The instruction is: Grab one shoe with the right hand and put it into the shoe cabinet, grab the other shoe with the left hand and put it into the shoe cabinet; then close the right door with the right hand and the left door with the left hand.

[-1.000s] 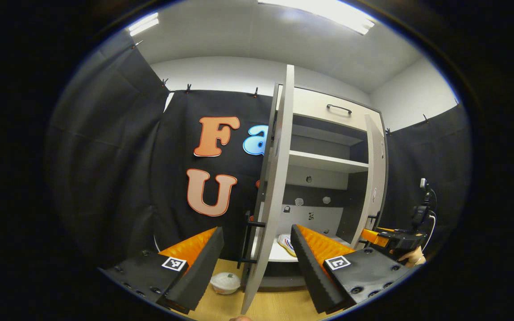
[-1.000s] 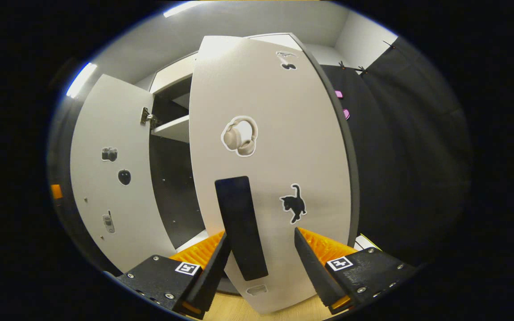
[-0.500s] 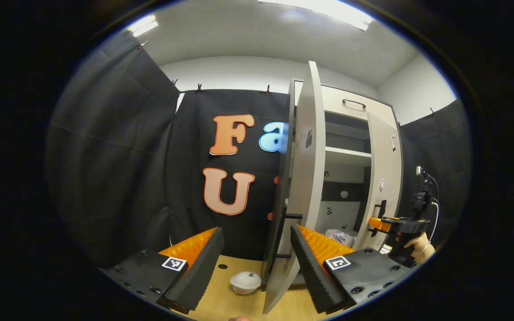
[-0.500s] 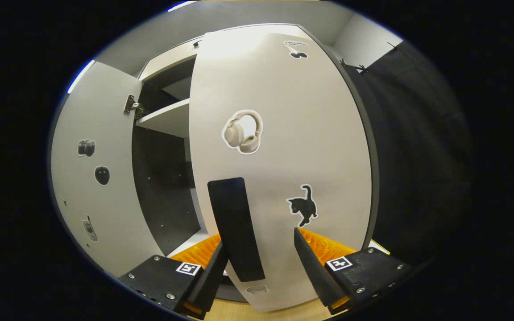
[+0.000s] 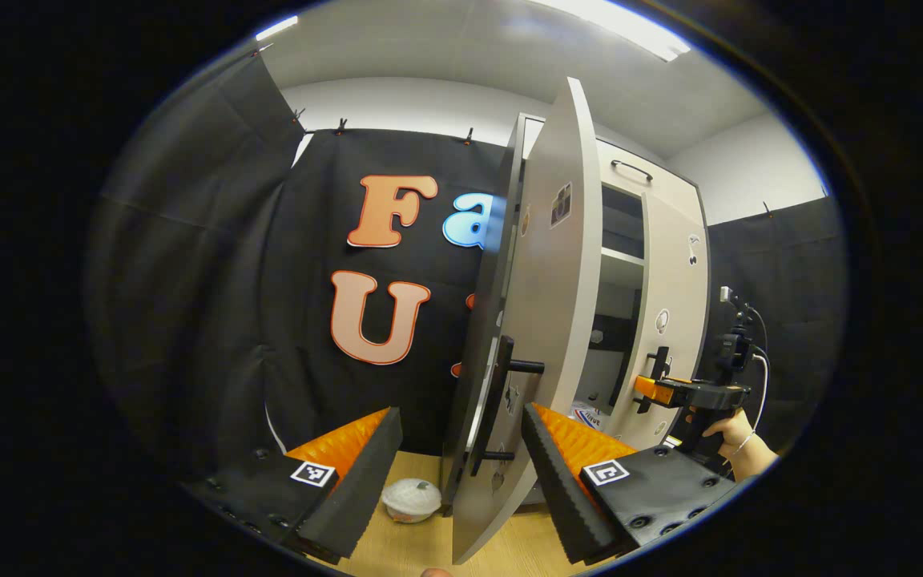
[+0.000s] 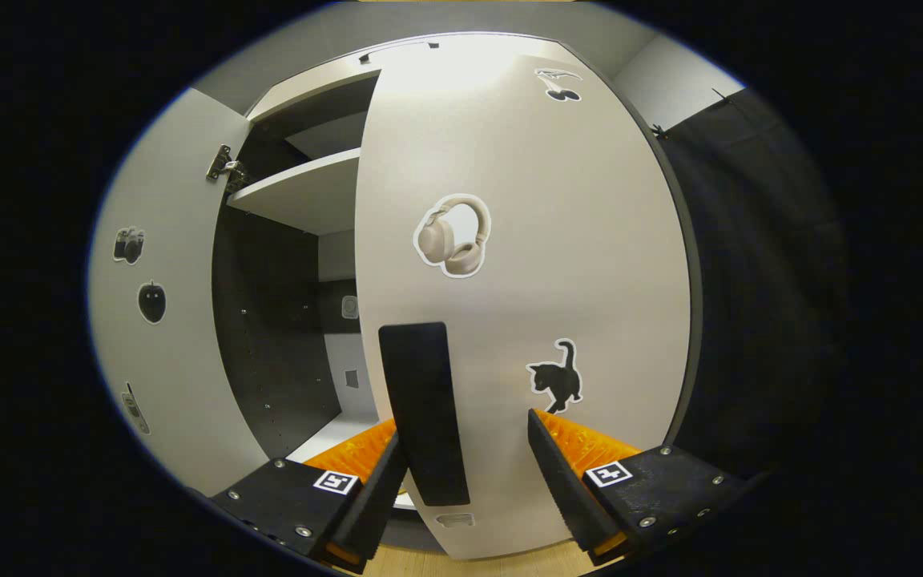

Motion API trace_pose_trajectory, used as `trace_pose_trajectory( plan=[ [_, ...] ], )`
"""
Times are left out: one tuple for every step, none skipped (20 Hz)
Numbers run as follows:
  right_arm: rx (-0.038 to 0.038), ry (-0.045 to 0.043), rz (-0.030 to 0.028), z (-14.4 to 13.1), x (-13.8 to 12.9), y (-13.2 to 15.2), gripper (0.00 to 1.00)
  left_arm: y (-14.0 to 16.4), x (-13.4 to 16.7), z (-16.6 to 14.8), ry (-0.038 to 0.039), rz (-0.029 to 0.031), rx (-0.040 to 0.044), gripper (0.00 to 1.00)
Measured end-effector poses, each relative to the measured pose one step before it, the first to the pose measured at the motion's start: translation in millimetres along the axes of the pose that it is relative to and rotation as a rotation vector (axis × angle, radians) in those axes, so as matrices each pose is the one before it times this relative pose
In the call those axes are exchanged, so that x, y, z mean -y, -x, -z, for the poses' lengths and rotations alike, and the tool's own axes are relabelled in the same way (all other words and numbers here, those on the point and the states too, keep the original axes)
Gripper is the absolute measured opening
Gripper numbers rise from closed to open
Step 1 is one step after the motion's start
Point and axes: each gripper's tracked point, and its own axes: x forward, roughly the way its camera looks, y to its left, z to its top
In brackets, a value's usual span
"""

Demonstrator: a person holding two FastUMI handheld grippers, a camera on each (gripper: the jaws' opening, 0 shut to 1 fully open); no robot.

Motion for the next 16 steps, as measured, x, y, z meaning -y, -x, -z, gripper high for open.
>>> trace_pose_trajectory(
  plan=[
    [-0.00882, 0.00015, -0.00324, 0.37, -1.12, 3.29, 0.88, -3.15, -0.93, 3.20, -0.01108, 0.00243, -0.00533, 0.96],
    [0.00518, 0.00364, -0.00521, -1.56, -0.49, 4.02, 0.89, -2.62, 0.06, 0.94, -0.01219, 0.00065, -0.00477, 0.97],
    [0.00957, 0.00494, -0.00461, -2.08, 0.15, 5.70, 0.89, -3.24, 0.86, 1.27, -0.01350, -0.00404, -0.00500, 0.97],
    [0.00442, 0.00156, -0.00888, -1.49, -0.74, 7.35, 0.90, -3.34, -3.36, 1.95, -0.01730, -0.01429, -0.00606, 0.96],
    [0.00361, -0.00066, -0.01473, -2.09, -2.07, 11.33, 0.91, -1.31, -0.67, 3.79, -0.01772, -0.01247, -0.01405, 0.94],
    [0.00266, 0.00376, -0.00893, -1.74, -0.33, 10.40, 0.92, -0.44, -0.04, 0.63, -0.00737, -0.00971, -0.00182, 0.94],
    [0.00370, 0.01026, -0.00220, -2.26, 1.98, 10.64, 0.92, -1.39, 1.76, -0.54, 0.00037, 0.00086, -0.00219, 0.94],
    [0.00514, 0.01222, 0.00577, -3.25, 2.44, 11.57, 0.92, -1.42, 4.39, 0.99, 0.00316, 0.00941, -0.00363, 0.94],
    [0.00372, 0.01116, 0.00761, -2.03, 2.28, 8.50, 0.92, -1.34, 6.06, 1.20, 0.00269, 0.01442, -0.00172, 0.94],
    [0.00754, 0.00796, -0.00479, -2.56, 0.60, 7.89, 0.92, 0.30, 5.77, -0.97, -0.00279, 0.00937, 0.00022, 0.95],
    [0.00913, 0.00431, -0.00526, -3.10, 0.02, 8.23, 0.92, -1.11, 2.94, 0.50, -0.00074, 0.01032, -0.00139, 0.95],
    [0.01054, 0.00457, -0.00263, -3.65, 0.88, 6.53, 0.92, -1.56, 6.20, 0.86, 0.00236, 0.01183, -0.00493, 0.95],
    [0.00882, 0.00894, 0.00187, -3.11, 0.63, 6.85, 0.92, -2.63, 6.17, 1.97, 0.00424, 0.01672, -0.00342, 0.92],
    [0.00369, 0.01004, -0.00006, -1.42, 0.78, 5.42, 0.92, -1.59, 9.29, 2.00, 0.01116, 0.02056, -0.00564, 0.92],
    [-0.01174, -0.00197, -0.01072, 1.79, -1.46, 4.50, 0.92, -3.60, 9.32, 2.44, 0.01488, 0.02230, -0.00783, 0.92],
    [-0.01202, -0.01129, -0.02121, 2.55, -3.91, 5.44, 0.92, -4.09, 9.60, 2.96, 0.01053, 0.02349, -0.00372, 0.95]
  ],
)
